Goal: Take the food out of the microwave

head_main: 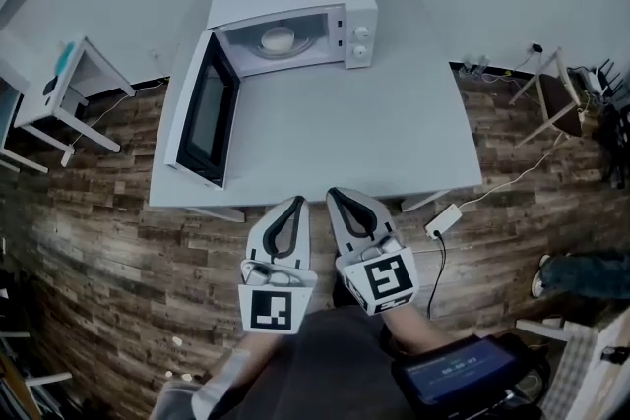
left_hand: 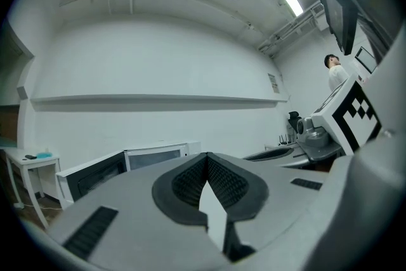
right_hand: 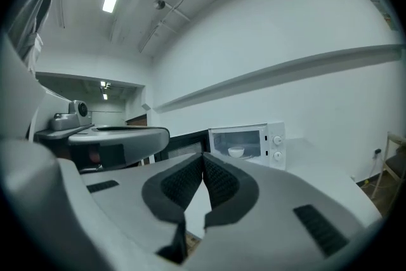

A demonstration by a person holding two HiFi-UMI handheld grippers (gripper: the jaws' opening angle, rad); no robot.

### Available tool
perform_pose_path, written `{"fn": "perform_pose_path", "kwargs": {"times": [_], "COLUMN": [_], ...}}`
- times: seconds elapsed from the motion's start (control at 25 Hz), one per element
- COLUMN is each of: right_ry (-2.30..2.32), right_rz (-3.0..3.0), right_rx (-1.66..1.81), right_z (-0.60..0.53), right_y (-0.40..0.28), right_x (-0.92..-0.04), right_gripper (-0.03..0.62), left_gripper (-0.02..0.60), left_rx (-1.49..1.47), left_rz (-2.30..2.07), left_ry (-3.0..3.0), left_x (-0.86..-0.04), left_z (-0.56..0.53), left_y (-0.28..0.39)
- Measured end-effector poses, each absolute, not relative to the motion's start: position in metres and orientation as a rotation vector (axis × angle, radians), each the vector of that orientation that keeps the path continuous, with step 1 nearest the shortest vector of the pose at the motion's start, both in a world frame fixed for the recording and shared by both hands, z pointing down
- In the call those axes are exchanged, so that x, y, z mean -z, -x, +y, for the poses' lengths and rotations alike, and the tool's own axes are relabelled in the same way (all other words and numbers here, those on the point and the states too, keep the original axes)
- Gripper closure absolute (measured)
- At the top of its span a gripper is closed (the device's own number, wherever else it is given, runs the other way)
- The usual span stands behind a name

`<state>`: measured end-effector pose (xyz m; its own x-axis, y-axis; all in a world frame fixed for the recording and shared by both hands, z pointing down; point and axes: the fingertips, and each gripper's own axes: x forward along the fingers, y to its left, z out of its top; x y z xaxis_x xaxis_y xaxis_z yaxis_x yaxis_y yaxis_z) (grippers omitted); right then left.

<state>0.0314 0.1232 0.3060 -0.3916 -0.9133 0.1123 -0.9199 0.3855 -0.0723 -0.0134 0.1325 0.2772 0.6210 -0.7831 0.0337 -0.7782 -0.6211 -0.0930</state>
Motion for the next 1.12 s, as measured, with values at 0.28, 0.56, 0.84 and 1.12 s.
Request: {"fn": "perform_pose_path", "kwargs": {"times": [0.28,0.56,0.84,1.12], "right_ry": [-1.625,-1.61,-1.582,-1.555], "right_rz": [-2.648,-2.681,-2.673,-2.643], "right_rx": [-0.215,-0.207,-0.161,-0.127], "right_z": [0.068,0.025,-0.018,-0.077], "right_y": [-0.054,-0.069,-0.071,-0.066], "right_x": [-0.304,-0.299,-0.3,-0.301], "right_gripper": [0.586,0.586,0.586,0.586], "left_gripper": [0.575,0.575,0.575,0.575], "left_rx": [0.161,0.196,0.137,0.15], "left_rz": [1.359,1.425,1.482,1.503], "left_ry": [2.734,2.688,2.665,2.603], "left_x": [-0.273,-0.27,-0.269,-0.27], "left_z": [0.081,0.044,0.001,-0.055], "left_y": [-0.025,-0.026,-0.022,-0.007]}}
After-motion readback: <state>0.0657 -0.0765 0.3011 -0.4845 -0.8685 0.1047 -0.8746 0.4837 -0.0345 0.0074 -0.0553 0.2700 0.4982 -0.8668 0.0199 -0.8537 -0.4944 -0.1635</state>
